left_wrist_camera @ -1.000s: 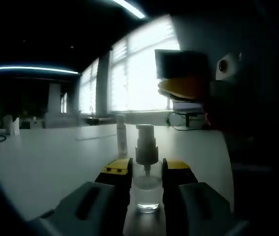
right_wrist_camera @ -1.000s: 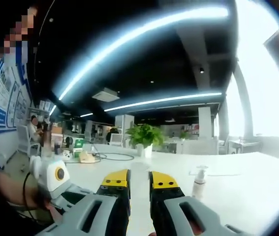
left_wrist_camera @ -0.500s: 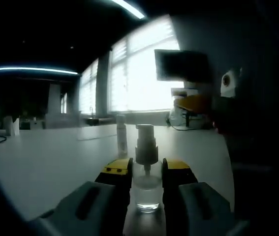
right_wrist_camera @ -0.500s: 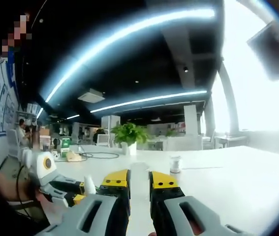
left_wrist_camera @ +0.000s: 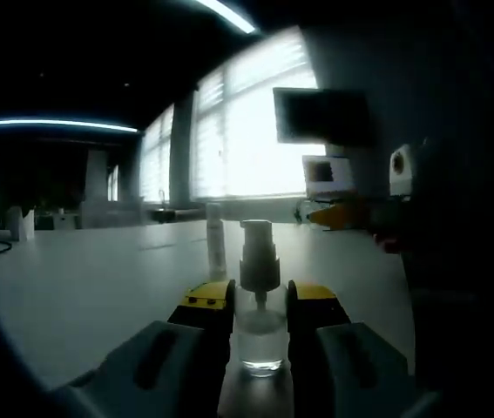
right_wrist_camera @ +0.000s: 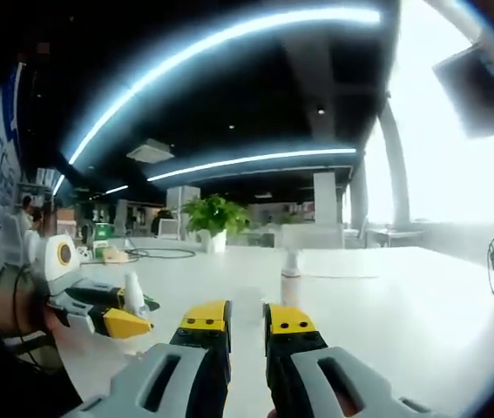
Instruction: Clamp pump bottle remove cover press pump head put on cover
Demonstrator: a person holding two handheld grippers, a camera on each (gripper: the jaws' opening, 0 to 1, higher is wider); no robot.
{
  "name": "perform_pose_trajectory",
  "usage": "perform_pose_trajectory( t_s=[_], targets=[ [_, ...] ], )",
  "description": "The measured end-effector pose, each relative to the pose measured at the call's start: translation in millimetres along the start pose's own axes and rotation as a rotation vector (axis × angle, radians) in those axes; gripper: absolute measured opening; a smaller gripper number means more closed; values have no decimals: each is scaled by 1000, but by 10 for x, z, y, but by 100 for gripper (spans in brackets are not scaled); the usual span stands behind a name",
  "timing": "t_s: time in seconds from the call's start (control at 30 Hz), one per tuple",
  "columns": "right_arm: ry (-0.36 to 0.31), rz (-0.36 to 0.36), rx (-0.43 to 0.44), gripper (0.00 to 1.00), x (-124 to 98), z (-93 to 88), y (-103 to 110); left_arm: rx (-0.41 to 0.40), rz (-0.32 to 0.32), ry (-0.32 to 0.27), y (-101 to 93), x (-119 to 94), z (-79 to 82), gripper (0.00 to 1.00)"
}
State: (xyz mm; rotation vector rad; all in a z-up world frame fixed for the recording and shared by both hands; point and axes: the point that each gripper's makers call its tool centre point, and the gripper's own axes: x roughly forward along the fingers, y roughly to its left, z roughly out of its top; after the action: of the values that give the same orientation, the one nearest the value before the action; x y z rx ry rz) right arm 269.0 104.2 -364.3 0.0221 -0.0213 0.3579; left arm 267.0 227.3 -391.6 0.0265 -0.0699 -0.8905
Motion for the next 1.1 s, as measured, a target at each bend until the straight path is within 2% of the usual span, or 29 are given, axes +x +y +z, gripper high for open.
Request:
perform_pose_trajectory(
  t_s=[0.07,0.17,0.3,0.57,1.1],
  targets=[
    [30,-17,5,10,14,-97,-64,1,0,0,1,0,-1,15],
    [66,-42,-32,10,18,-212,-121,2,0,0,0,0,-1,15],
    [89,-54,-28,10,26,-319,-188,3,0,0,-1,0,-2,15],
    [117,-79,-11,10,24,-443,-258,4,1,1,-1,0,-3,15],
    [202,-71,-43,10,43,-637,-283,7,3,1,0,1,-6,15]
  ],
)
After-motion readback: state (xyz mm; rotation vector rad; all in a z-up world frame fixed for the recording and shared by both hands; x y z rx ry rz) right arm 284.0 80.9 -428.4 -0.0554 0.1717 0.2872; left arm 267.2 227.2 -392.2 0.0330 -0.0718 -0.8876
